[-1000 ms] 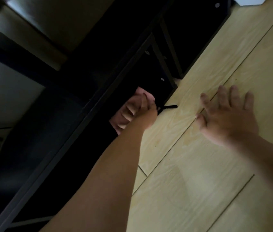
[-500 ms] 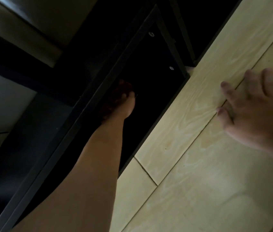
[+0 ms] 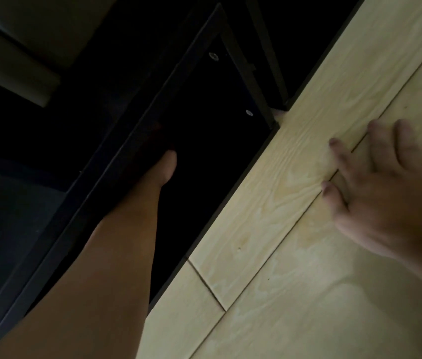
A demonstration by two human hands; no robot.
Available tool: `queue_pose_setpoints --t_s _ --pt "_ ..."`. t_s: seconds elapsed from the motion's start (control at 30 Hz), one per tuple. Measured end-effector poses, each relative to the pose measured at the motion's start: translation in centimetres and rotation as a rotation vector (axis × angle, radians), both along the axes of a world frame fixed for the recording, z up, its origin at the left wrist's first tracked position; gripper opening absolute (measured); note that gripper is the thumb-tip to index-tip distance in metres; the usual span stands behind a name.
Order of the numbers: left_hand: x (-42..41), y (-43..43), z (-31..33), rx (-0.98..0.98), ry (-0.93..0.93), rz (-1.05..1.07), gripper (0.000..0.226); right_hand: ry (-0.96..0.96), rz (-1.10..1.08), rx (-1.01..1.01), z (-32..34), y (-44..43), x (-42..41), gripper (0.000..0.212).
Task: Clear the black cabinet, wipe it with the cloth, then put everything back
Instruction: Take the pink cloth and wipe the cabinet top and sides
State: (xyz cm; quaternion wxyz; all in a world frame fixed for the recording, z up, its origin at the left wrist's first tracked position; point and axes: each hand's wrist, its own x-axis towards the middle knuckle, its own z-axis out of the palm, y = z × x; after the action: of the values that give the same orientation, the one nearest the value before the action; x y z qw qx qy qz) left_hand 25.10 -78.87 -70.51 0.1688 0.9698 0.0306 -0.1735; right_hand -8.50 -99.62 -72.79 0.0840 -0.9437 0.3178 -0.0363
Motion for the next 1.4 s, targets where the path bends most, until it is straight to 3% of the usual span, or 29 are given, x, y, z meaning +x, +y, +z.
queue_pose_setpoints --t_s 0.17,0.3,0.37,0.43,0.53,0.77,1.0,1.17,1.4 --pt "-4.4 0.9 2.4 0.118 -0.001 -0.096 0.081 0.142 0.02 0.039 1.1 0.0 -0.2 0.077" --pt "-9.4 2.3 2.9 0.117 -0.259 -0.408 0.065 0.149 0.036 0.07 1.9 0.0 -0.3 0.075" --pt "-11.4 3.1 2.8 0.065 -0.28 -0.469 0.069 0.167 0.041 0.078 2.1 0.1 -0.4 0.072" --pt "-13.3 4.0 2.9 0.057 -0.142 -0.366 0.078 0.175 0.042 0.074 2.3 0.1 -0.5 0.071" --pt "-16.5 4.5 4.0 0.18 0.15 -0.177 0.069 0.19 0.054 0.095 2.7 0.1 -0.5 0.07" --pt "-19.3 5.3 5.1 0.335 0.234 -0.324 0.126 0.282 0.081 0.234 4.5 -1.1 -0.4 0.07" --pt "-18.9 5.6 4.7 0.276 0.176 -0.35 0.098 0.378 0.235 0.28 10.9 -1.4 -1.1 0.064" --pt "-18.9 6.0 5.2 0.266 0.171 -0.372 0.089 0.5 0.304 0.158 16.5 -1.5 0.4 0.06" --pt "-17.6 5.5 5.5 0.342 0.259 -0.442 0.088 0.538 0.402 0.165 16.9 -0.5 1.9 0.055"
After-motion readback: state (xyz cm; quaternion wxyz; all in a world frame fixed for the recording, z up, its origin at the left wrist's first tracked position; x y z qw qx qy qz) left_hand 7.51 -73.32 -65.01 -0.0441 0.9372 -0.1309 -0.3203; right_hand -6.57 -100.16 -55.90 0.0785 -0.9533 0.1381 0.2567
